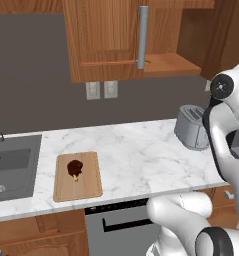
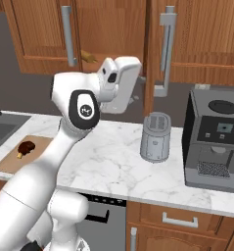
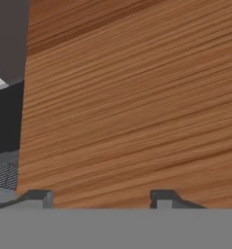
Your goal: Open the cabinet, retrieve the rolling pin, and place it next to the meat on the cutting board to prepare for tenderizing.
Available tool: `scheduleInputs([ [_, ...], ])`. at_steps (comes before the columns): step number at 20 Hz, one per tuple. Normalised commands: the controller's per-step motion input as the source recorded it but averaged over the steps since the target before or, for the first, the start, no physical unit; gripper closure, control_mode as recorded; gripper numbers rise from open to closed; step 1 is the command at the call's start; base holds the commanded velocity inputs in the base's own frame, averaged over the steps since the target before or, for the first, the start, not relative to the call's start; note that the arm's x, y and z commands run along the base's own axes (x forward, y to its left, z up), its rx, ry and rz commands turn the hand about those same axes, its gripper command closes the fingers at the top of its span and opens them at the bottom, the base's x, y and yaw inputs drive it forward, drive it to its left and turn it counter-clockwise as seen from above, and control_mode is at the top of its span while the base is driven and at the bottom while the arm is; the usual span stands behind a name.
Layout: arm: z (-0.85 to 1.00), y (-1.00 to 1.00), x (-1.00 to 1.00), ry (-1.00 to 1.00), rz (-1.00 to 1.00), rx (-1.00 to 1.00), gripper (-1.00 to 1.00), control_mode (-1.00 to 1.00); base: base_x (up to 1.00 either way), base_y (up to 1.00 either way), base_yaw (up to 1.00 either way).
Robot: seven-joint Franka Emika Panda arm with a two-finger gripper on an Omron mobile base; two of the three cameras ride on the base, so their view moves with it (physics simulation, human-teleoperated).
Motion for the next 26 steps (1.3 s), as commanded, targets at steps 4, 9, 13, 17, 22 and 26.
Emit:
scheduleInputs([
  [4,-0.09,0.07,-0.43,-0.05,0.00,0.00,-1.00,-1.00,0.00,0.00,0.00],
  [9,-0.12,0.47,-0.16,-0.06,0.00,0.00,-1.00,-1.00,0.00,0.00,0.00],
  [13,-0.10,0.59,0.00,-0.13,0.02,0.00,-1.00,-1.00,0.00,0.00,0.00],
  [17,-0.08,0.72,0.00,-0.18,0.05,0.00,-1.00,-1.00,0.00,0.00,0.00],
  [22,-0.02,0.69,0.03,-0.18,0.07,0.03,-1.00,-1.00,0.00,0.00,0.00],
  [26,0.00,0.67,0.10,-0.20,0.11,0.09,-1.00,-1.00,0.00,0.00,0.00],
])
